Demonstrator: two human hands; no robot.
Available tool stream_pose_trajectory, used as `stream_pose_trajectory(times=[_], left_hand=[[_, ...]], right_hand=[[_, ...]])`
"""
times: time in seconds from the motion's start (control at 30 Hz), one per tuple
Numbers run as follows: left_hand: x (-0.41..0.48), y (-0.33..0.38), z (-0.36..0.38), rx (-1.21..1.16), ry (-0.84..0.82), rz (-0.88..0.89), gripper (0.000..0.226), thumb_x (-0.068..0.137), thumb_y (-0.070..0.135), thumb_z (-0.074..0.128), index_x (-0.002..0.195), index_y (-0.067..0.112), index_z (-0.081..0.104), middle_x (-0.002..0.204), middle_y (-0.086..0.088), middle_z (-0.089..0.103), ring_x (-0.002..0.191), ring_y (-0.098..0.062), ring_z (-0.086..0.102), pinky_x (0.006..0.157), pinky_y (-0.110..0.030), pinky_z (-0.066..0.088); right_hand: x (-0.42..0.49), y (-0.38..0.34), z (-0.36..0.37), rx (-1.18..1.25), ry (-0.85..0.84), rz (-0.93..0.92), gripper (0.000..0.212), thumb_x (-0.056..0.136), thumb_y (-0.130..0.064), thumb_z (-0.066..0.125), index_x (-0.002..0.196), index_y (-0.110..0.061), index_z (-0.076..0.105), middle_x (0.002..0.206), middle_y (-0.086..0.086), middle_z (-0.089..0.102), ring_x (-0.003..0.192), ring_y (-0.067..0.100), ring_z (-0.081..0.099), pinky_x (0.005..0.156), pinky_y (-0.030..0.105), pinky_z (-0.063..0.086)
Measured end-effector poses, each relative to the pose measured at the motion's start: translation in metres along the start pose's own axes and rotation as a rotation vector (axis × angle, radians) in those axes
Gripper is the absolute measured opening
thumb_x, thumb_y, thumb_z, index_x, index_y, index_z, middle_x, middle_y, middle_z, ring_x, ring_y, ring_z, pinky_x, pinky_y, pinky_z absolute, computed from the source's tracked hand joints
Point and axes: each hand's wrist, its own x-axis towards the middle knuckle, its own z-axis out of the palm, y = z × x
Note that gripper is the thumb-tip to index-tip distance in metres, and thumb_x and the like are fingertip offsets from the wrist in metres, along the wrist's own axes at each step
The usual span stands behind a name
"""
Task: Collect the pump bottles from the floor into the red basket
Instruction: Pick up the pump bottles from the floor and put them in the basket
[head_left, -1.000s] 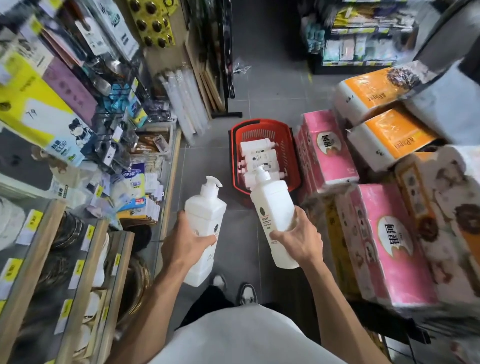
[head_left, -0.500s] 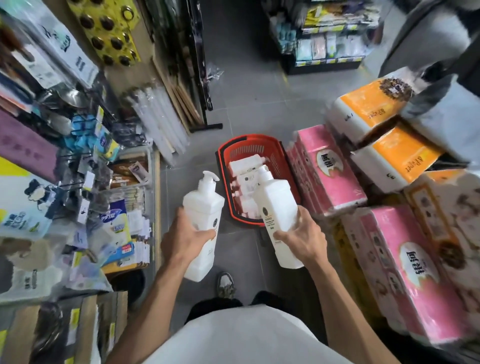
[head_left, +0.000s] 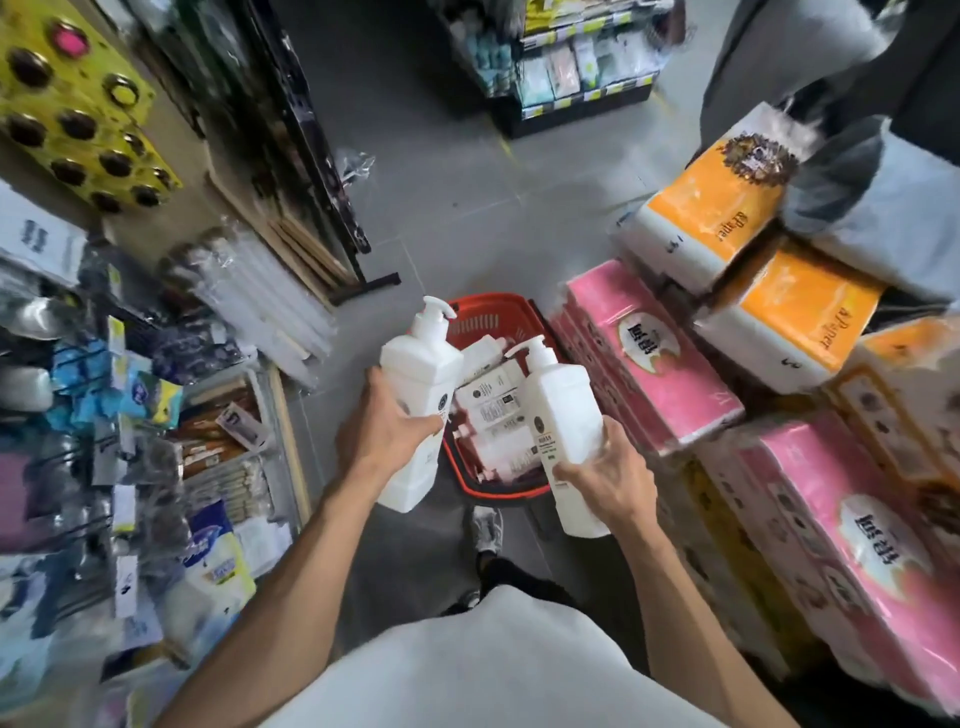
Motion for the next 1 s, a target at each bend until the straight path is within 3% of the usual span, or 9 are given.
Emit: stream_pose_trajectory(times=[0.33,0.5,0.6,0.77,0.9,1.0], left_hand=[[0.096,0.054,0.011,0.049,-0.127,0.095,0.069,0.066,0.036,0.087,0.108,0.026,0.034,0.102,0.003,0.059,0.084,-0.026,0.056,0.071,-0.035,0.039],[0.146,0.062,0.024,0.048,-0.248,0.13,0.079,0.062,0.035,0.089,0.121,0.025,0.038,0.108,0.003,0.06,0.092,-0.027,0.062,0.076,-0.038,0.046],[0.18,0.072,0.033,0.051,-0.366,0.145,0.084,0.06,0.034,0.089,0.125,0.026,0.037,0.111,0.006,0.061,0.097,-0.027,0.064,0.083,-0.043,0.051],[0.245,0.078,0.057,0.093,-0.527,0.223,0.087,0.046,0.047,0.086,0.116,0.04,0.033,0.106,0.015,0.061,0.099,-0.025,0.066,0.089,-0.055,0.055],[0.274,0.088,0.078,0.197,-0.595,0.31,0.081,0.05,0.047,0.087,0.111,0.038,0.033,0.1,0.018,0.058,0.095,-0.026,0.065,0.088,-0.053,0.055],[0.289,0.091,0.101,0.286,-0.627,0.36,0.076,0.061,0.037,0.091,0.113,0.032,0.037,0.101,0.01,0.062,0.094,-0.027,0.064,0.086,-0.047,0.054]], right_hand=[[0.069,-0.032,0.007,0.11,0.047,0.121,0.077,0.057,-0.049,0.074,0.125,-0.039,0.039,0.107,-0.009,0.064,0.093,0.021,0.066,0.085,0.045,0.057],[0.087,-0.039,0.021,0.211,0.091,0.265,0.077,0.066,-0.037,0.082,0.133,-0.033,0.043,0.112,-0.006,0.061,0.102,0.023,0.061,0.087,0.041,0.05],[0.092,-0.043,0.035,0.284,0.162,0.392,0.082,0.064,-0.04,0.081,0.136,-0.033,0.043,0.114,-0.006,0.059,0.104,0.021,0.056,0.092,0.043,0.048],[0.093,-0.058,0.07,0.421,0.303,0.602,0.08,0.066,-0.038,0.08,0.135,-0.036,0.041,0.112,-0.012,0.056,0.104,0.017,0.054,0.083,0.038,0.044],[0.094,-0.064,0.102,0.54,0.394,0.757,0.073,0.066,-0.034,0.078,0.13,-0.039,0.043,0.112,-0.01,0.059,0.102,0.019,0.054,0.081,0.037,0.042],[0.106,-0.059,0.127,0.594,0.43,0.839,0.071,0.067,-0.032,0.079,0.128,-0.039,0.043,0.11,-0.009,0.061,0.1,0.02,0.056,0.08,0.038,0.045]])
